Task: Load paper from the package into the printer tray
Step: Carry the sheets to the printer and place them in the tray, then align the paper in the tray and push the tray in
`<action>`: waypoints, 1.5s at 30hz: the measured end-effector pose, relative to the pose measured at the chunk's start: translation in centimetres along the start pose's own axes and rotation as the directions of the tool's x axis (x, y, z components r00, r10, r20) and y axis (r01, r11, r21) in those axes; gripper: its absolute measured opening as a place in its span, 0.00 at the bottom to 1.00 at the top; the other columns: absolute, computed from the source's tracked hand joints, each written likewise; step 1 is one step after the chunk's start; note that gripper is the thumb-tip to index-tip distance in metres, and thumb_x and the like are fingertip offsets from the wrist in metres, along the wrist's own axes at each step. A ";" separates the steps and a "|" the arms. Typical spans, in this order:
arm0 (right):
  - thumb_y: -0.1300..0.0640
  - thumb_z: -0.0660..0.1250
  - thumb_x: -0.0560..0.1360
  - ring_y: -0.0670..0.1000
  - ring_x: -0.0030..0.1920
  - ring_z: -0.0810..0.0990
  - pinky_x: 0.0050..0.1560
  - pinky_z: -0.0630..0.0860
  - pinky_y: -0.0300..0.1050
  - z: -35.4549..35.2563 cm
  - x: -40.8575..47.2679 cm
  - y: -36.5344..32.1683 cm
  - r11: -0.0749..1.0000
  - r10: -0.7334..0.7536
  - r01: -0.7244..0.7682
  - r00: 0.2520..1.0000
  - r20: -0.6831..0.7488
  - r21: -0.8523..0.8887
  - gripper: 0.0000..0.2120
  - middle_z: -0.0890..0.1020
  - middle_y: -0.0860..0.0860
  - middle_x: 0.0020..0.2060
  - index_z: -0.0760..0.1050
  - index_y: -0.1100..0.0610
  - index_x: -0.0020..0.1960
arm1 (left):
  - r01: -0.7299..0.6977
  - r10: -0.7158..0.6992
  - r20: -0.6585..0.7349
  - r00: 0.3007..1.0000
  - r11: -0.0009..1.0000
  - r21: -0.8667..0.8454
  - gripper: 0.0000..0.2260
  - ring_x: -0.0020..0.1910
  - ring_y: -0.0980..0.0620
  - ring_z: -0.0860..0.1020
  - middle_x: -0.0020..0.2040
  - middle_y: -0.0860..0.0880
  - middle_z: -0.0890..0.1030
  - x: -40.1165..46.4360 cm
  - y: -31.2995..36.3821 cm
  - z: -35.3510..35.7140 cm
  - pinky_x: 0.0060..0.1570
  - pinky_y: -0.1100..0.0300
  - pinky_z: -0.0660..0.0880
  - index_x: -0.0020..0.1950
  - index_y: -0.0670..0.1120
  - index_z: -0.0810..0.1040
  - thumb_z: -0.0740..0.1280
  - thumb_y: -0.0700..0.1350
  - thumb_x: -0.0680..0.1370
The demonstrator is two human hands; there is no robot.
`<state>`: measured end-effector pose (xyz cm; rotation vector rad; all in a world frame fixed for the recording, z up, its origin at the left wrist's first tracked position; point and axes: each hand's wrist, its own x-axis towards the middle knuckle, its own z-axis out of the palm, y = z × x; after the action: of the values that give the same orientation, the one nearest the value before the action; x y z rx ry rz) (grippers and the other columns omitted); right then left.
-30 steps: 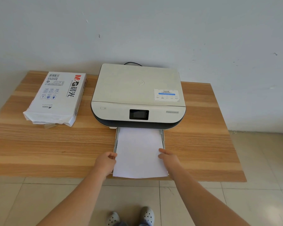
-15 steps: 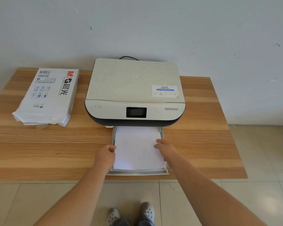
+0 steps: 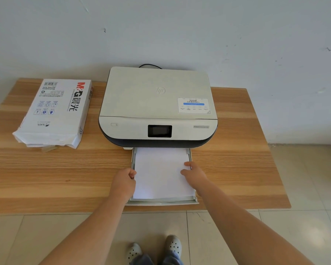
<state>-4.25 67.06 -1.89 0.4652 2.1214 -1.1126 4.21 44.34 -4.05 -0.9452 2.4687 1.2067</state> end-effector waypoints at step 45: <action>0.41 0.63 0.75 0.56 0.78 0.44 0.76 0.49 0.58 1.1 0.3 0.0 0.239 -0.405 0.514 0.824 0.397 -0.824 0.37 0.48 0.50 0.79 0.52 0.48 0.79 | -0.601 0.316 0.515 0.797 0.500 0.624 0.32 0.78 0.47 0.43 0.80 0.50 0.44 0.1 3.2 0.5 0.76 0.48 0.46 0.77 0.54 0.55 0.64 0.58 0.77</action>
<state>-3.97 66.15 -2.59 -0.8207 2.4339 -0.0066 2.01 46.15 -2.41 0.1955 2.5833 0.2204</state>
